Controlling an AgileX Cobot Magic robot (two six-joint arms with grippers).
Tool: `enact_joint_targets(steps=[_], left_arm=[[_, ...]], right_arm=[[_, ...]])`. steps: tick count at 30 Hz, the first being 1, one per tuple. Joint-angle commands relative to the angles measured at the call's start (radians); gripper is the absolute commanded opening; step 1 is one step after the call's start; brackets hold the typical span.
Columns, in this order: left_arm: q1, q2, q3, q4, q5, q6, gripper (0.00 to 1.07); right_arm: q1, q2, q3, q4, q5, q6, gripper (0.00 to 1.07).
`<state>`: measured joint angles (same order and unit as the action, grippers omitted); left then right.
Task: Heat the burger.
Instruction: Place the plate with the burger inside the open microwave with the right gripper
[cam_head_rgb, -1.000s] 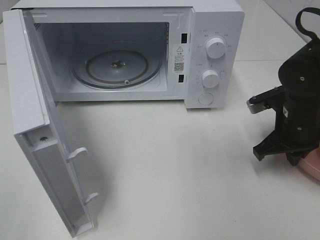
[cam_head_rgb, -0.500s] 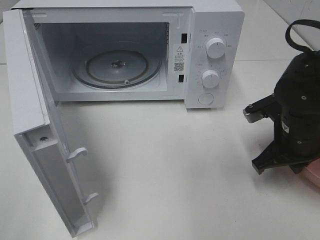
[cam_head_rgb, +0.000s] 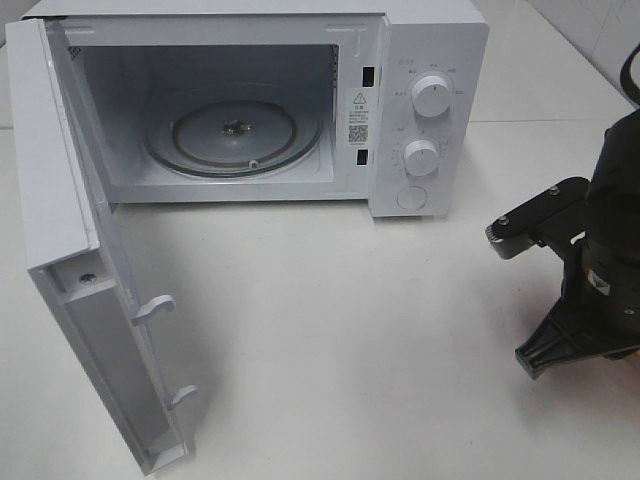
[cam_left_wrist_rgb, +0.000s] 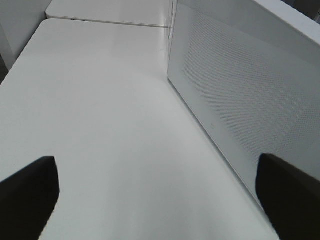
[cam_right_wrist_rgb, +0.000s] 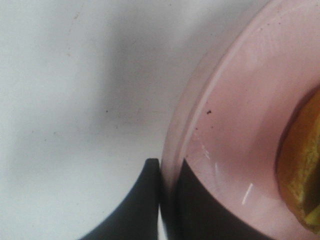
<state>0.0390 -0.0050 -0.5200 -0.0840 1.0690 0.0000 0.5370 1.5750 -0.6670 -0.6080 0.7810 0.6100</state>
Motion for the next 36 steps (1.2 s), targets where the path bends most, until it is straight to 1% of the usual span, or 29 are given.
enact_joint_targets(steps=[1, 2, 4, 5, 7, 8, 9, 11, 12, 13, 15, 16, 17, 19, 20, 21, 22, 24, 25, 26, 28, 29, 30, 32, 33, 34, 35, 36], left_arm=[[-0.001, -0.016, 0.001, 0.001, 0.002, 0.0, 1.0], [-0.001, -0.016, 0.001, 0.001, 0.002, 0.0, 1.0], [-0.001, -0.016, 0.001, 0.001, 0.002, 0.0, 1.0], [-0.001, -0.016, 0.001, 0.001, 0.002, 0.0, 1.0], [-0.001, -0.016, 0.001, 0.001, 0.002, 0.0, 1.0], [-0.001, -0.016, 0.001, 0.001, 0.002, 0.0, 1.0], [-0.001, -0.016, 0.001, 0.001, 0.002, 0.0, 1.0], [-0.001, -0.016, 0.001, 0.001, 0.002, 0.0, 1.0], [-0.001, -0.016, 0.001, 0.001, 0.002, 0.0, 1.0], [-0.001, -0.016, 0.001, 0.001, 0.002, 0.0, 1.0], [-0.001, -0.016, 0.001, 0.001, 0.002, 0.0, 1.0], [-0.001, -0.016, 0.001, 0.001, 0.002, 0.0, 1.0], [-0.001, -0.016, 0.001, 0.001, 0.002, 0.0, 1.0], [-0.001, -0.016, 0.001, 0.001, 0.002, 0.0, 1.0], [-0.001, -0.016, 0.001, 0.001, 0.002, 0.0, 1.0], [-0.001, -0.016, 0.001, 0.001, 0.002, 0.0, 1.0], [-0.001, -0.016, 0.001, 0.001, 0.002, 0.0, 1.0], [-0.001, -0.016, 0.001, 0.001, 0.002, 0.0, 1.0], [-0.001, -0.016, 0.001, 0.001, 0.002, 0.0, 1.0], [-0.001, -0.016, 0.001, 0.001, 0.002, 0.0, 1.0], [-0.001, -0.016, 0.001, 0.001, 0.002, 0.0, 1.0], [-0.001, -0.016, 0.001, 0.001, 0.002, 0.0, 1.0], [-0.001, -0.016, 0.001, 0.001, 0.002, 0.0, 1.0], [-0.001, -0.016, 0.001, 0.001, 0.002, 0.0, 1.0], [-0.001, -0.016, 0.001, 0.001, 0.002, 0.0, 1.0], [-0.001, -0.016, 0.001, 0.001, 0.002, 0.0, 1.0], [-0.001, -0.016, 0.001, 0.001, 0.002, 0.0, 1.0], [-0.001, -0.016, 0.001, 0.001, 0.002, 0.0, 1.0]], right_arm=[[0.057, -0.05, 0.032, -0.049, 0.068, 0.025, 0.0], [0.057, -0.05, 0.032, -0.049, 0.068, 0.025, 0.0], [0.098, -0.072, 0.047, -0.049, 0.084, 0.03, 0.0], [0.098, -0.072, 0.047, -0.049, 0.084, 0.03, 0.0], [0.146, -0.089, 0.063, -0.049, 0.091, 0.038, 0.0], [0.146, -0.089, 0.063, -0.049, 0.091, 0.038, 0.0], [0.176, -0.099, 0.073, -0.049, 0.099, 0.043, 0.0], [0.19, -0.102, 0.075, -0.049, 0.105, 0.047, 0.0], [0.225, -0.108, 0.079, -0.05, 0.116, 0.059, 0.0], [0.225, -0.108, 0.079, -0.05, 0.116, 0.059, 0.0], [0.278, -0.109, 0.08, -0.053, 0.128, 0.061, 0.0], [0.278, -0.109, 0.08, -0.053, 0.128, 0.061, 0.0], [0.316, -0.109, 0.08, -0.053, 0.13, 0.062, 0.0], [0.332, -0.109, 0.08, -0.053, 0.13, 0.063, 0.0], [0.369, -0.109, 0.08, -0.053, 0.132, 0.066, 0.0], [0.369, -0.109, 0.08, -0.053, 0.132, 0.066, 0.0], [0.405, -0.109, 0.08, -0.053, 0.137, 0.071, 0.0], [0.419, -0.109, 0.08, -0.053, 0.142, 0.073, 0.0], [0.448, -0.109, 0.08, -0.053, 0.156, 0.077, 0.0], [0.448, -0.109, 0.08, -0.053, 0.156, 0.077, 0.0], [0.495, -0.109, 0.08, -0.053, 0.171, 0.079, 0.0], [0.495, -0.109, 0.08, -0.053, 0.171, 0.079, 0.0], [0.53, -0.109, 0.08, -0.055, 0.18, 0.079, 0.0], [0.548, -0.109, 0.08, -0.055, 0.183, 0.079, 0.0], [0.582, -0.109, 0.08, -0.055, 0.184, 0.079, 0.0], [0.582, -0.109, 0.08, -0.055, 0.184, 0.079, 0.0], [0.614, -0.109, 0.08, -0.055, 0.185, 0.079, 0.0], [0.614, -0.109, 0.08, -0.055, 0.185, 0.079, 0.0]])
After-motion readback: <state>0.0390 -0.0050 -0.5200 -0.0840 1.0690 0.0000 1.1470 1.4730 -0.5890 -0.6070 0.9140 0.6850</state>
